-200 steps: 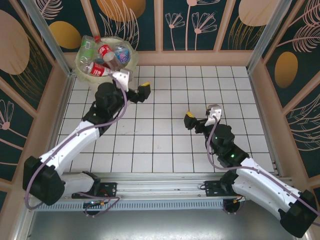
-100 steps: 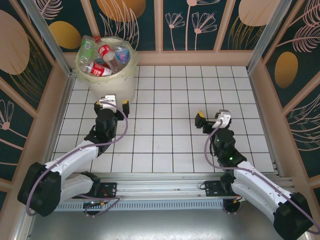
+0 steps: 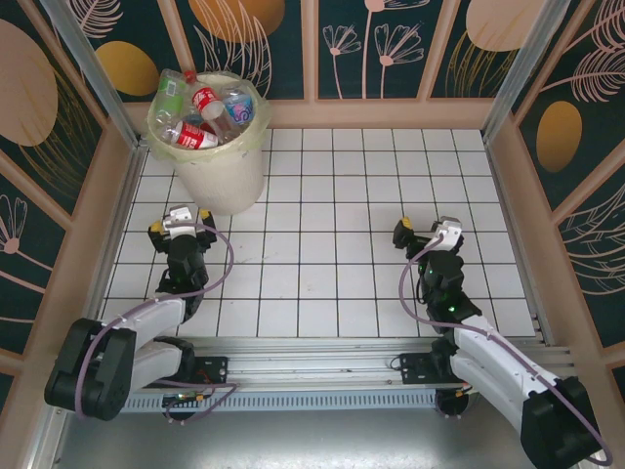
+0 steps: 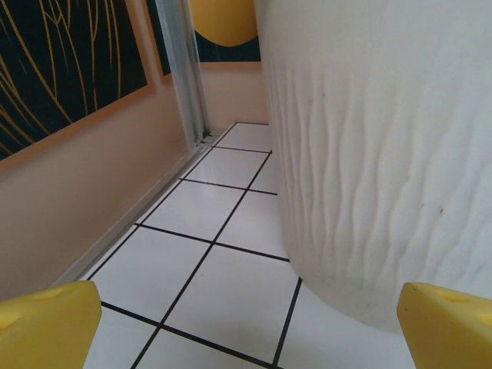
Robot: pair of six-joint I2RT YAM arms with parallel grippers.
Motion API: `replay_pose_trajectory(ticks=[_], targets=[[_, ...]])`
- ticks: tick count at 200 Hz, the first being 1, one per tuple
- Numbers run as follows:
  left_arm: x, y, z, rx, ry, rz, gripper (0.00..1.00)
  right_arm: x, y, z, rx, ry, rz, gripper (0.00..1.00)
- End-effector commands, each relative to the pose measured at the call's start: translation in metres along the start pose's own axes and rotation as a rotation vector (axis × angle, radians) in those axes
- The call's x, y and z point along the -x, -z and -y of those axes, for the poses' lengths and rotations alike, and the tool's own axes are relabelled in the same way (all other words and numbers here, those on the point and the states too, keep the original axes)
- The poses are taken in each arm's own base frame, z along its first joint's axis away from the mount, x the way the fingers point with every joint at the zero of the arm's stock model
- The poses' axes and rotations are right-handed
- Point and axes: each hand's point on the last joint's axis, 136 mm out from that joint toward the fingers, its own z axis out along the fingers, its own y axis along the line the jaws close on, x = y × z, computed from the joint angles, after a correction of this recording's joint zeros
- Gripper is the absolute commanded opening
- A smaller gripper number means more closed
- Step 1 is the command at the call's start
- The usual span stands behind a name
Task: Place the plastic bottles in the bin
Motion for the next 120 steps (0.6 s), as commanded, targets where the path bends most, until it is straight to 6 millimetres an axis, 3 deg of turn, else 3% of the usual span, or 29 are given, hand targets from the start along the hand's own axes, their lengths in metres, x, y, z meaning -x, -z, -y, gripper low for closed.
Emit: replay_pose_trajectory(ticks=[1, 42, 87, 120], targets=[[0.024, -0.002, -0.004, 0.0, 0.035, 0.116, 0.99, 0.01, -0.002, 0.002, 0.005, 0.0, 0.052, 0.99], [0.016, -0.007, -0.008, -0.018, 0.069, 0.164, 0.99, 0.012, -0.011, 0.013, -0.007, 0.087, 0.067, 0.99], [0.002, -0.004, -0.015, -0.005, 0.098, 0.192, 0.99, 0.001, -0.029, 0.045, -0.097, 0.108, 0.04, 0.99], [-0.003, -0.016, 0.001, -0.079, 0.054, 0.135, 0.99, 0.0, -0.038, 0.051, -0.096, 0.089, 0.039, 0.99]])
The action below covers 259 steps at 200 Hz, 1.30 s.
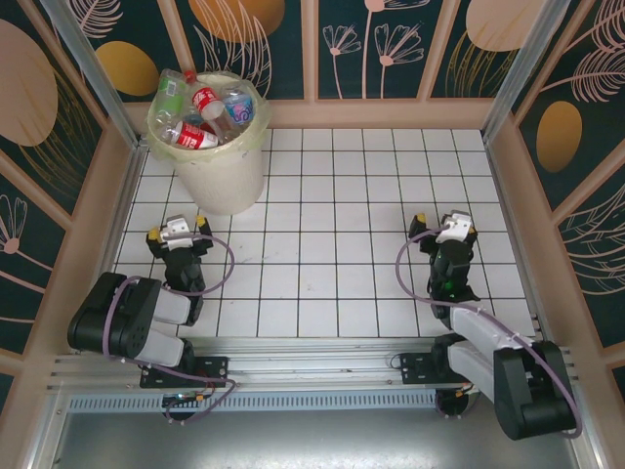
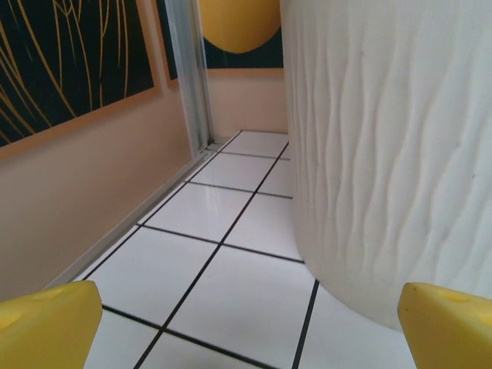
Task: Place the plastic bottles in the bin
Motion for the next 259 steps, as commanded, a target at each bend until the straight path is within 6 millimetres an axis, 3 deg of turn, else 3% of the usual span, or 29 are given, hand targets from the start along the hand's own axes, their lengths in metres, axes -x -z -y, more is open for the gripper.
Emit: replay_pose_trajectory(ticks=[1, 63, 79, 115, 142, 197, 221, 259], targets=[[0.019, -0.009, 0.011, -0.058, 0.026, 0.049, 0.99, 0.015, -0.003, -0.005, 0.044, -0.021, 0.068, 0.99], [0.001, -0.051, 0.03, -0.19, 0.029, -0.124, 0.99, 0.003, -0.011, 0.011, -0.016, -0.048, 0.036, 0.99], [0.002, -0.048, 0.027, -0.182, 0.035, -0.112, 0.99, 0.0, -0.012, 0.012, -0.02, -0.046, 0.029, 0.99], [0.007, -0.026, -0.003, -0.072, 0.117, 0.008, 0.98, 0.002, -0.01, 0.016, -0.015, -0.045, 0.058, 0.99], [-0.002, -0.033, 0.021, -0.187, 0.06, -0.055, 0.99, 0.004, -0.011, 0.016, 0.017, -0.043, 0.078, 0.99], [0.0, -0.032, 0.025, -0.235, 0.057, -0.048, 0.99, 0.004, -0.022, 0.011, 0.079, -0.023, 0.13, 0.99], [0.002, -0.027, 0.031, -0.275, 0.044, -0.034, 0.99, -0.006, -0.03, 0.013, 0.094, -0.036, 0.103, 0.99], [0.002, -0.028, 0.031, -0.275, 0.044, -0.033, 0.99, -0.025, -0.041, -0.017, 0.256, 0.041, 0.041, 0.99]])
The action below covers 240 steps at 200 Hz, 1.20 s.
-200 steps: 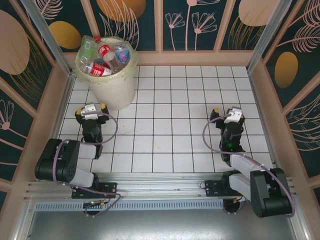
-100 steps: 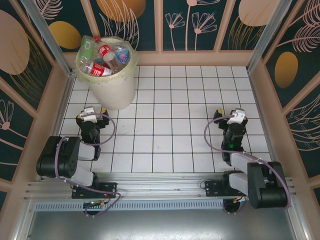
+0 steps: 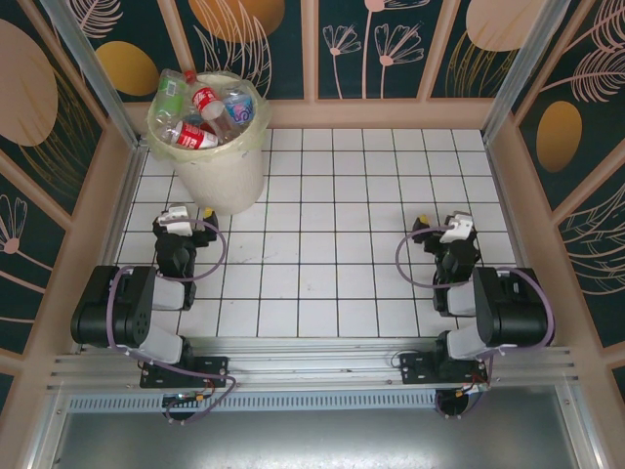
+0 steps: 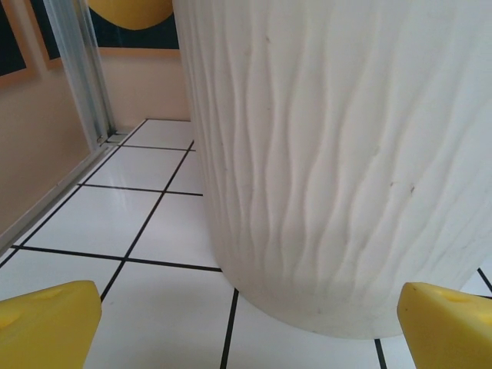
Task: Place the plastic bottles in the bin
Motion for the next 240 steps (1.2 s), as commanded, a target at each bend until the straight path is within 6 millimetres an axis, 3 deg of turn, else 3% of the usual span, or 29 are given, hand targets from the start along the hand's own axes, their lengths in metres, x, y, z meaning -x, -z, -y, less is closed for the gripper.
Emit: replay_pose_trajectory(ticks=[1, 21, 56, 158, 195, 216, 240], targets=[[0.009, 0.001, 0.002, -0.021, -0.01, 0.038, 0.99, 0.016, -0.011, -0.024, 0.139, 0.043, 0.056, 0.99], [0.009, 0.001, 0.002, -0.021, -0.009, 0.037, 0.99, 0.012, -0.024, -0.005, 0.059, -0.022, 0.0, 0.99], [0.008, -0.003, -0.007, 0.032, 0.009, 0.027, 0.99, 0.012, -0.025, -0.007, 0.047, -0.005, 0.002, 0.99], [0.008, -0.003, -0.006, 0.03, 0.01, 0.026, 0.98, 0.013, -0.025, -0.008, 0.068, -0.008, 0.002, 0.99], [0.008, -0.003, -0.007, 0.03, 0.008, 0.026, 0.99, 0.018, -0.01, -0.01, 0.086, -0.002, 0.055, 0.99], [0.008, -0.003, -0.007, 0.03, 0.009, 0.025, 0.98, 0.012, -0.025, -0.011, 0.093, -0.001, -0.006, 0.99], [0.007, -0.004, -0.006, 0.03, 0.01, 0.018, 0.98, 0.013, -0.025, -0.009, 0.077, -0.007, 0.003, 0.99]])
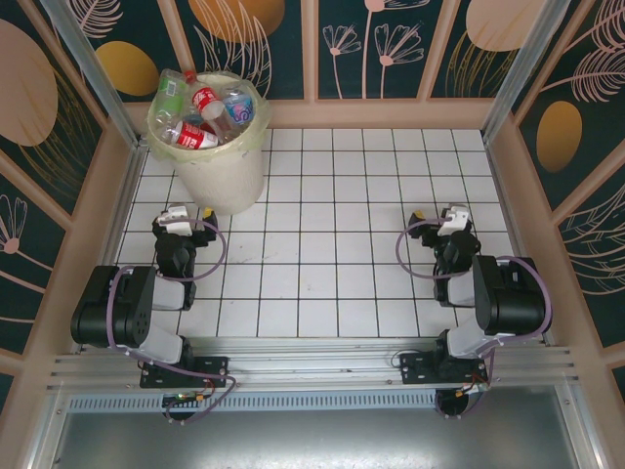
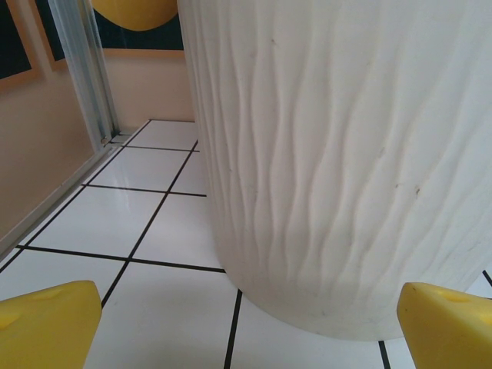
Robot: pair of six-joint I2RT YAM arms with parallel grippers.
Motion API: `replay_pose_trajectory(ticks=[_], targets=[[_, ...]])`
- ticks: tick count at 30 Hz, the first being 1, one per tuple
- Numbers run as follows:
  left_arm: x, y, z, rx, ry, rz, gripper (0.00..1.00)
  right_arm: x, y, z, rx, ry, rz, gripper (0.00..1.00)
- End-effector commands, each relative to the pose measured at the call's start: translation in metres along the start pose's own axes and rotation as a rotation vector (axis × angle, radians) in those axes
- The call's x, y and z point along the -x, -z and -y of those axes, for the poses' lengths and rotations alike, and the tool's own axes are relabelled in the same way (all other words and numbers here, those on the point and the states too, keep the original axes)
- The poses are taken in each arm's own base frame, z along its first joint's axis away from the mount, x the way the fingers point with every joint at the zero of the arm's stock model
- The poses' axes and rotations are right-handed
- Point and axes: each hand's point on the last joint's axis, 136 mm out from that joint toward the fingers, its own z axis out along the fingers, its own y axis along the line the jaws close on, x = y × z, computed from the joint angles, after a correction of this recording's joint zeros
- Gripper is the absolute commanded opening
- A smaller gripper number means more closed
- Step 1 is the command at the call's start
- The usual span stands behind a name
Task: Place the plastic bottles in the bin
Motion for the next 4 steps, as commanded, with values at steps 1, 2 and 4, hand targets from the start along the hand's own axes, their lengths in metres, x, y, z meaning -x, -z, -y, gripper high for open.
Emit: replay_pose_trajectory(ticks=[1, 2, 4], targets=[[0.0063, -0.0046, -0.0043, 0.019, 0.012, 0.017, 0.98, 0.0077, -0.0046, -0.0015, 0.011, -0.005, 0.017, 0.99], [0.0072, -0.0041, -0.0045, 0.019, 0.013, 0.02, 0.99, 0.0079, -0.0049, -0.001, 0.01, -0.005, 0.016, 0.99], [0.0077, -0.0031, -0.0046, 0.019, 0.014, 0.024, 0.99, 0.0073, -0.0048, -0.0014, 0.011, -0.005, 0.015, 0.99]])
